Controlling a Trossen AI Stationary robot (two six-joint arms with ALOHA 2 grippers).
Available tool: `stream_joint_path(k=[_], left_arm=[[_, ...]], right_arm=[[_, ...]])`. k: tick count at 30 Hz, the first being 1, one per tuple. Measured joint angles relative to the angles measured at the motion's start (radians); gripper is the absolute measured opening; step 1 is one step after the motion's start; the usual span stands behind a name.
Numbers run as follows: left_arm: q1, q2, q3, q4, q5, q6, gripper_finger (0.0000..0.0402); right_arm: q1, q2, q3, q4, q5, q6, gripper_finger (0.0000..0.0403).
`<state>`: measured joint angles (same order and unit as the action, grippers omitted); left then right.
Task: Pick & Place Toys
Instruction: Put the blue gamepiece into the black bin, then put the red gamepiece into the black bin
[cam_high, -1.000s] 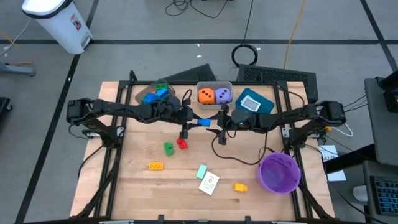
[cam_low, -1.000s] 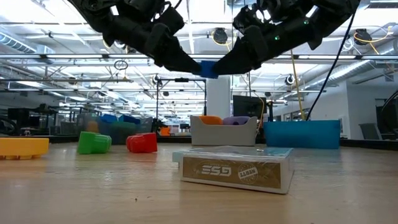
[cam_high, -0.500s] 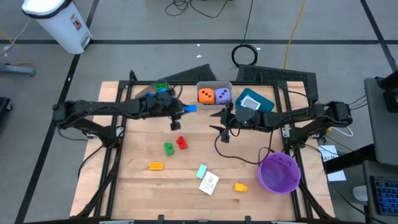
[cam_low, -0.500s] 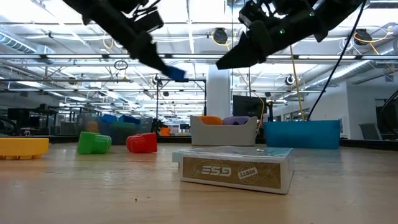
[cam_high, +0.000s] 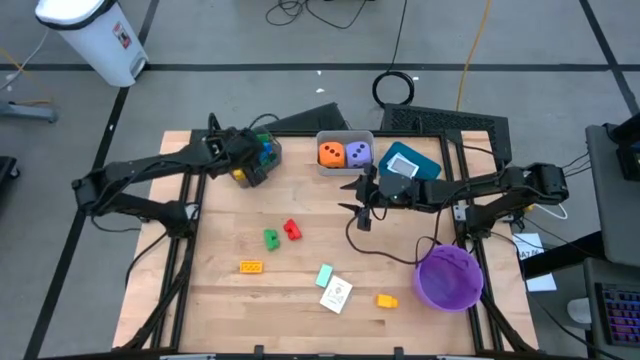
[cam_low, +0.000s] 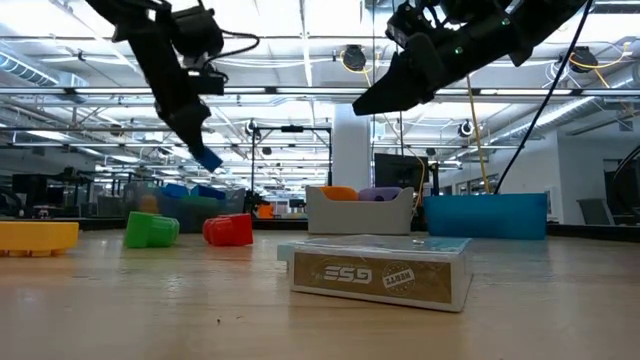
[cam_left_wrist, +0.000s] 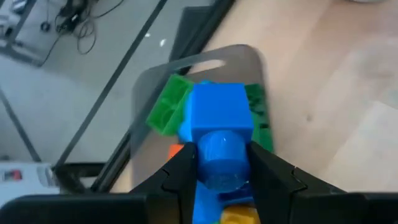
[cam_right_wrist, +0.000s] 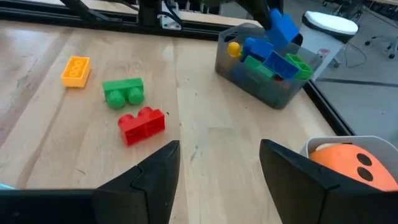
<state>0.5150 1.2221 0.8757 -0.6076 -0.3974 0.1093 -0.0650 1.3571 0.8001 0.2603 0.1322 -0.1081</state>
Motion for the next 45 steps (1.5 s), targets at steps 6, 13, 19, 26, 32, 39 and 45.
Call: stream_joint_path(k=[6, 13, 19, 26, 32, 39, 45], left_arm=[[0.128, -0.003, 0.000, 0.004, 0.003, 0.005, 0.0132], [0.224, -0.003, 0.000, 0.009, 0.093, 0.012, 0.0122], [0.255, -0.002, 0.000, 0.008, 0.111, 0.012, 0.0159], [0.259, 0.063, -0.001, 0.016, 0.139, 0.000, 0.0170], [0.259, 0.097, -0.002, 0.049, 0.139, 0.000, 0.0171], [0.222, 0.065, -0.002, 0.094, 0.348, -0.011, 0.0172], [0.121, 0.060, -0.002, 0.070, 0.542, -0.031, 0.0172]], right_arm=[[0.000, 0.000, 0.000, -0.025, -0.002, 0.018, 0.0212], [0.000, 0.000, 0.000, -0.033, -0.002, 0.018, 0.0212], [0.000, 0.000, 0.000, -0.034, -0.002, 0.018, 0.0212], [0.000, 0.000, 0.000, -0.034, -0.002, 0.018, 0.0212], [0.000, 0.000, 0.000, -0.034, -0.002, 0.017, 0.0212], [0.000, 0.000, 0.000, -0.034, -0.003, 0.017, 0.0212], [0.003, 0.000, -0.065, 0.048, -0.007, 0.022, 0.0212]])
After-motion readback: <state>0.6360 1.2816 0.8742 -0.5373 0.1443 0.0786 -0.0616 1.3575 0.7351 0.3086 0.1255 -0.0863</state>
